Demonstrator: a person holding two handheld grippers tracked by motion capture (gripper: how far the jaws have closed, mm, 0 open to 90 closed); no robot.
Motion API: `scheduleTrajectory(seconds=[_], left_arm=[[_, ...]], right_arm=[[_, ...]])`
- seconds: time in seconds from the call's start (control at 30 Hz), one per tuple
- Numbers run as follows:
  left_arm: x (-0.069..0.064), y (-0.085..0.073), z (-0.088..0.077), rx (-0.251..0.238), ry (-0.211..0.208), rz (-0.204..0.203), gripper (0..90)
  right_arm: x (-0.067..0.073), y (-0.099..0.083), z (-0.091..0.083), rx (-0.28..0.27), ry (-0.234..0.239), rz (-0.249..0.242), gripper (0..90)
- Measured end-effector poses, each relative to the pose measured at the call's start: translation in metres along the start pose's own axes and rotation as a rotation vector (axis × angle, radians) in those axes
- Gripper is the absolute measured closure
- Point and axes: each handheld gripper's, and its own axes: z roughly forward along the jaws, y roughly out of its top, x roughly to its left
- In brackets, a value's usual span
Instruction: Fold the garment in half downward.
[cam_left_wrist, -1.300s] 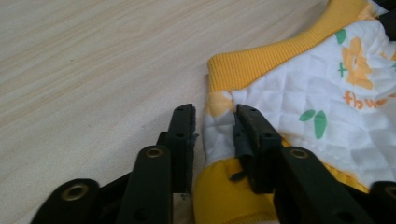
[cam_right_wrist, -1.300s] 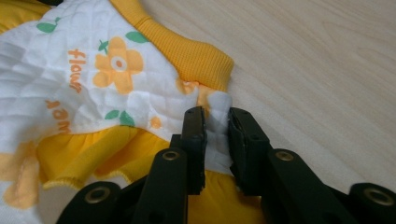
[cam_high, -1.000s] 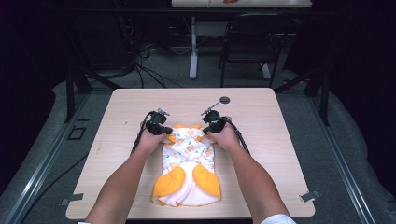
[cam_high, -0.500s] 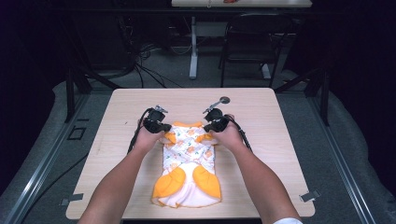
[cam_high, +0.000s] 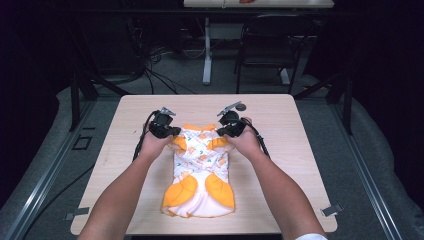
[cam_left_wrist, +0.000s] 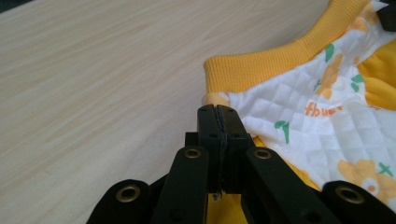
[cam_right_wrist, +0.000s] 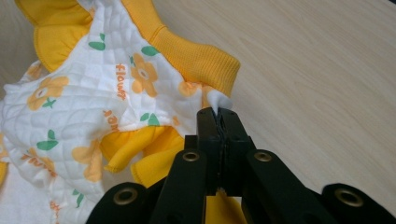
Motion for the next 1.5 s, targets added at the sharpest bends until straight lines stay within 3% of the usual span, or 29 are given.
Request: scheduleTrajectory(seconds=[0.43,0.77,1.17,1.5], left_arm=[[-0.002,0.007,-0.016,-0.046,0.013,0.009,89.7],[-0.004,0.018,-0.030,-0.083,0.013,0.033,89.7],[-0.005,0.022,-0.037,-0.095,0.012,0.051,89.8],[-0.004,0.025,-0.042,-0.107,0.014,0.049,89.7]], right_arm=[[0.002,0.011,-0.016,-0.028,-0.020,-0.040,88.7],[0.002,0.014,-0.027,-0.056,-0.033,-0.039,88.8],[0.004,0.015,-0.037,-0.082,-0.038,-0.045,88.9],[0.006,0.024,-0.044,-0.080,-0.053,-0.081,89.0]])
